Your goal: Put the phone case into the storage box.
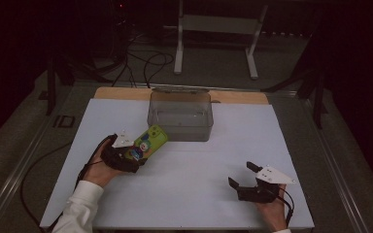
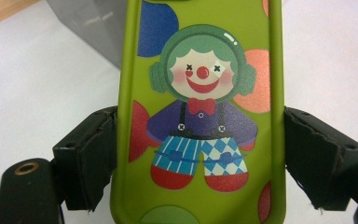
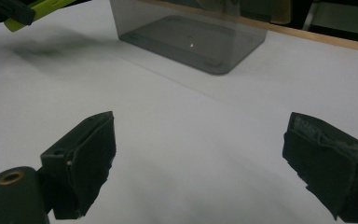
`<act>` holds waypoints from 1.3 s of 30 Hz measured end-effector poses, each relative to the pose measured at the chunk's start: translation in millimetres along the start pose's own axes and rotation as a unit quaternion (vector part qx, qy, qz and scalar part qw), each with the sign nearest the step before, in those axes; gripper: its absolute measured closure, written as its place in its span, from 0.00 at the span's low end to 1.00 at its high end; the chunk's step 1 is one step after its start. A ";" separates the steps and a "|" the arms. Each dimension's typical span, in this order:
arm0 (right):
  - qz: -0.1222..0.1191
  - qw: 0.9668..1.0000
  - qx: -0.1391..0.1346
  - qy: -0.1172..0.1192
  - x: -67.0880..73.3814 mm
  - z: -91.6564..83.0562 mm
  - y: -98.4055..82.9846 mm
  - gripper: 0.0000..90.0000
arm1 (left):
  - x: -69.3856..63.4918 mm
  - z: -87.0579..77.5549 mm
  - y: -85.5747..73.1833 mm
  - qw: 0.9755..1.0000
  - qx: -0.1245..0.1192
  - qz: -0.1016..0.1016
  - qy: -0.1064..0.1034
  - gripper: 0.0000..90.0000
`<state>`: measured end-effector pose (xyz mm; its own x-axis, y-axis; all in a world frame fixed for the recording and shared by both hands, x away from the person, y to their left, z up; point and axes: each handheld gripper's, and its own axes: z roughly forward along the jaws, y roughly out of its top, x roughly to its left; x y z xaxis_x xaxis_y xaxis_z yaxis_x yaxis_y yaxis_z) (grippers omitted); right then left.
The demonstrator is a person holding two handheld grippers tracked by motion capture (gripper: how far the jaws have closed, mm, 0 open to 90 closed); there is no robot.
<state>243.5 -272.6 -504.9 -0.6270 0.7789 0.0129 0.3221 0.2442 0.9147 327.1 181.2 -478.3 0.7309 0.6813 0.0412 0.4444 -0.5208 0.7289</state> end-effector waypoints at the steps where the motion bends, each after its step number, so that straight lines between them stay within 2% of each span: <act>1: 0.000 1.000 0.001 -0.001 0.0 -0.2 0.0 0.10 | -0.9 0.0 -0.1 1.000 -0.005 -0.002 0.003 0.18; 5: 0.000 1.000 0.000 0.000 -0.3 -0.5 -0.2 0.10 | -4.4 -0.2 -0.5 1.000 -0.027 -0.015 -0.001 0.18; 14: 0.002 1.000 0.001 -0.003 -0.1 0.1 -0.2 0.10 | -14.2 -7.1 -2.7 0.998 -0.065 -0.019 0.010 0.18; 19: 0.010 1.000 -0.002 0.002 -1.8 0.0 -0.2 0.10 | -20.3 -9.5 -3.7 0.996 -0.085 -0.018 0.034 0.18; 24: 0.015 1.000 0.000 0.003 -2.1 0.5 0.0 0.10 | -23.9 -13.5 -4.6 0.991 -0.112 -0.027 0.061 0.18; 30: 0.025 1.000 0.005 0.003 -2.6 4.1 0.0 0.10 | -28.3 -16.3 -3.9 0.985 -0.143 -0.046 0.088 0.18; 35: 0.032 0.999 0.009 0.006 -2.1 6.1 0.2 0.10 | -32.8 -17.7 -1.8 0.981 -0.158 -0.053 0.097 0.18; 39: 0.050 0.998 0.016 0.027 -2.7 11.1 1.2 0.10 | -36.6 -19.4 0.4 0.978 -0.170 -0.056 0.106 0.18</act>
<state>253.5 -268.0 -508.4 -0.6276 0.7683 0.1257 0.4073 0.1865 0.8940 290.5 166.0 -466.3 0.5482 0.8340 0.0628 0.2901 -0.2600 0.9210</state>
